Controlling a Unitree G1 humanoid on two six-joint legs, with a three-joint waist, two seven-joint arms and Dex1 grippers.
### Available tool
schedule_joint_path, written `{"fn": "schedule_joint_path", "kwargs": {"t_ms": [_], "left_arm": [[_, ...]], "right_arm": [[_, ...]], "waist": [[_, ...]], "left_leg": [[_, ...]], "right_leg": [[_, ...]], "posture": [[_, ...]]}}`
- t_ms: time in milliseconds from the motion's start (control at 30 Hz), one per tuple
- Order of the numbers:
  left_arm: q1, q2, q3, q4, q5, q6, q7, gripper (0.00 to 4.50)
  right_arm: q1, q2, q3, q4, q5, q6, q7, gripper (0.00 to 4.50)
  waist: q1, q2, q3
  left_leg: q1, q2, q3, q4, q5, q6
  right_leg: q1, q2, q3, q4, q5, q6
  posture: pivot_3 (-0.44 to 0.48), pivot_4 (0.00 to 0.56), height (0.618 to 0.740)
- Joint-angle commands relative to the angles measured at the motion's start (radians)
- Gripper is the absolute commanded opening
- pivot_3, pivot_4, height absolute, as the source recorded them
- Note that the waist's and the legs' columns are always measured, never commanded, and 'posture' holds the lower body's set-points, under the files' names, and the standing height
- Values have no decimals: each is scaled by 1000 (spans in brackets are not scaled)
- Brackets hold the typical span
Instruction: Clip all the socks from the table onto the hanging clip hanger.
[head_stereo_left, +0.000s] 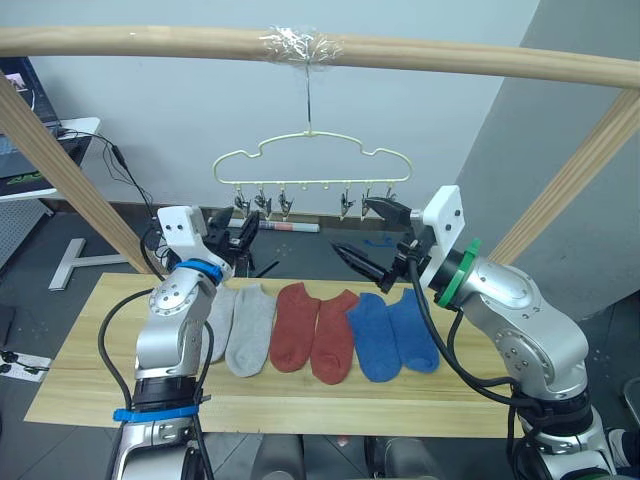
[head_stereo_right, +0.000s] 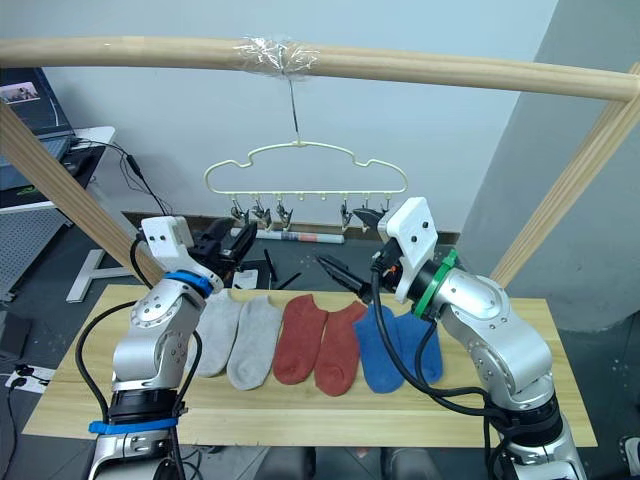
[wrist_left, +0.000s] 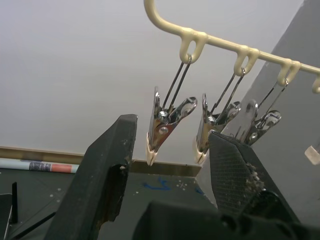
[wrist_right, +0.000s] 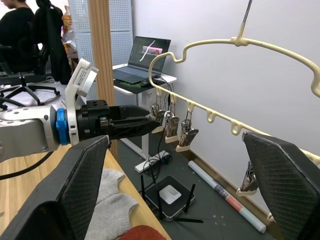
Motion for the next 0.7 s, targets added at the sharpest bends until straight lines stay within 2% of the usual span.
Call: {"fn": "schedule_joint_path", "kwargs": {"t_ms": [33,400,700], "left_arm": [[-25,4,9,-24,3,-7,15,2554],[-140,-7,-7,112,33,-79,12,2554],[-135,-13,-9,101,42,-87,16,2554]], "right_arm": [[-23,-4,-21,-47,15,-7,-4,4500],[-47,-20,-45,-25,17,-10,-7,4500],[-50,-14,-50,-39,23,3,-17,4500]], "waist": [[0,0,0],[0,-1,4],[-2,-1,5]], "left_leg": [[0,0,0,0,0,0],[0,0,0,0,0,0],[0,0,0,0,0,0]], "right_leg": [[0,0,0,0,0,0],[0,0,0,0,0,0],[0,0,0,-1,0,0]], "posture": [[140,186,740],[125,190,740],[120,190,740]]}}
